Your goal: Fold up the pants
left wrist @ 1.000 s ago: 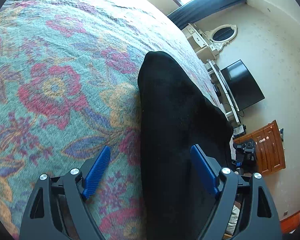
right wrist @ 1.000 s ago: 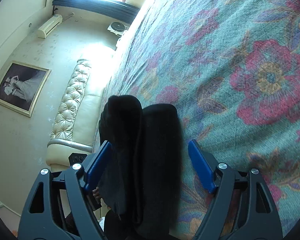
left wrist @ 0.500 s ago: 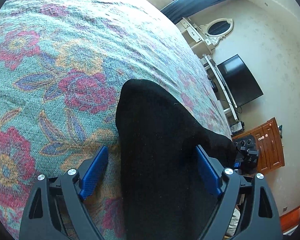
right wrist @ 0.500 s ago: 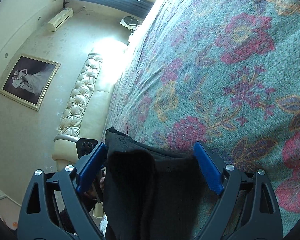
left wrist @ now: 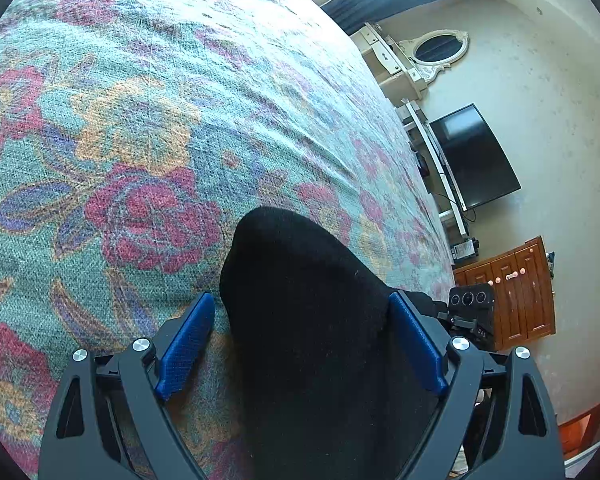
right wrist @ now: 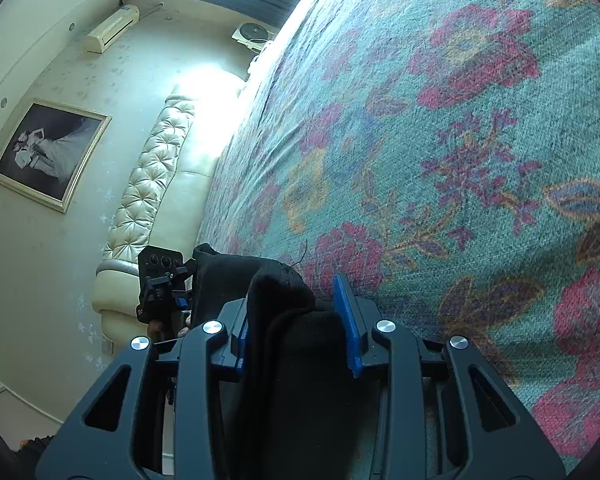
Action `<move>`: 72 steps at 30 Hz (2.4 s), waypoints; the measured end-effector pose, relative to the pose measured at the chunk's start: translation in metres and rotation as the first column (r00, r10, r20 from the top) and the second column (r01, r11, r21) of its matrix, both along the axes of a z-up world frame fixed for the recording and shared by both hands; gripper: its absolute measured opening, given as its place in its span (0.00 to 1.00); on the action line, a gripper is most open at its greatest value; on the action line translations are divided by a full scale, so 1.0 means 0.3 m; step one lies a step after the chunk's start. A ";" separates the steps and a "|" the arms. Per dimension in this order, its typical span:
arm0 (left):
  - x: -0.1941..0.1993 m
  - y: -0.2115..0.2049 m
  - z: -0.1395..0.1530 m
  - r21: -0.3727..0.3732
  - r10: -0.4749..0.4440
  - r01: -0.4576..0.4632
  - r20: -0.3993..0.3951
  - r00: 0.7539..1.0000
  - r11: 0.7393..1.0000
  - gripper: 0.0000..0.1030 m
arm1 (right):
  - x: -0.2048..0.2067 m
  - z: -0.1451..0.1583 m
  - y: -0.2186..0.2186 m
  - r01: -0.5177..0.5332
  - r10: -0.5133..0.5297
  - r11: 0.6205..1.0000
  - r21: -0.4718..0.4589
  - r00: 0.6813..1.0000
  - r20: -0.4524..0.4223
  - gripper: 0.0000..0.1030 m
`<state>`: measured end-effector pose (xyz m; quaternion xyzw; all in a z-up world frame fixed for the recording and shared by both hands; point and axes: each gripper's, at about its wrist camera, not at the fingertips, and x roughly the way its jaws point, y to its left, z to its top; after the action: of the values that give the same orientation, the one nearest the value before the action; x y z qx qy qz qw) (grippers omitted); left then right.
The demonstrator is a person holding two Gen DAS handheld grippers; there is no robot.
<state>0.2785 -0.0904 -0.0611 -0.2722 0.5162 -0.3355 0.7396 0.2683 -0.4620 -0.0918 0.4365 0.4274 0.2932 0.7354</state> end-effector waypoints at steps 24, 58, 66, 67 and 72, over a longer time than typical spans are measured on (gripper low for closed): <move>-0.023 0.152 0.107 0.049 0.144 -0.150 0.111 0.983 0.987 0.24 | 0.052 0.171 0.170 0.008 -0.002 0.998 -0.063 0.995 0.096 0.27; 0.243 0.483 0.013 -0.030 0.288 -0.287 0.008 0.958 0.957 0.47 | 0.351 0.004 0.342 0.028 -0.019 0.981 0.191 0.999 -0.049 0.53; -0.058 0.675 0.033 -0.129 0.355 -0.353 -0.014 0.935 0.927 0.58 | 0.115 0.048 0.296 0.032 -0.022 0.986 0.162 0.997 -0.067 0.72; -0.101 0.687 0.026 -0.132 0.359 -0.359 -0.026 0.933 0.924 0.58 | 0.078 0.049 0.307 0.024 -0.013 0.988 0.151 0.998 -0.069 0.72; -0.277 0.667 -0.001 -0.120 0.345 -0.351 -0.066 0.936 0.929 0.59 | -0.050 0.059 0.381 0.020 -0.011 0.995 0.101 0.996 -0.087 0.76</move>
<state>0.1955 0.1096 -0.0615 -0.4140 0.4528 -0.2258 0.7567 0.2534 -0.3477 -0.0741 0.4890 0.4400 0.2899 0.6951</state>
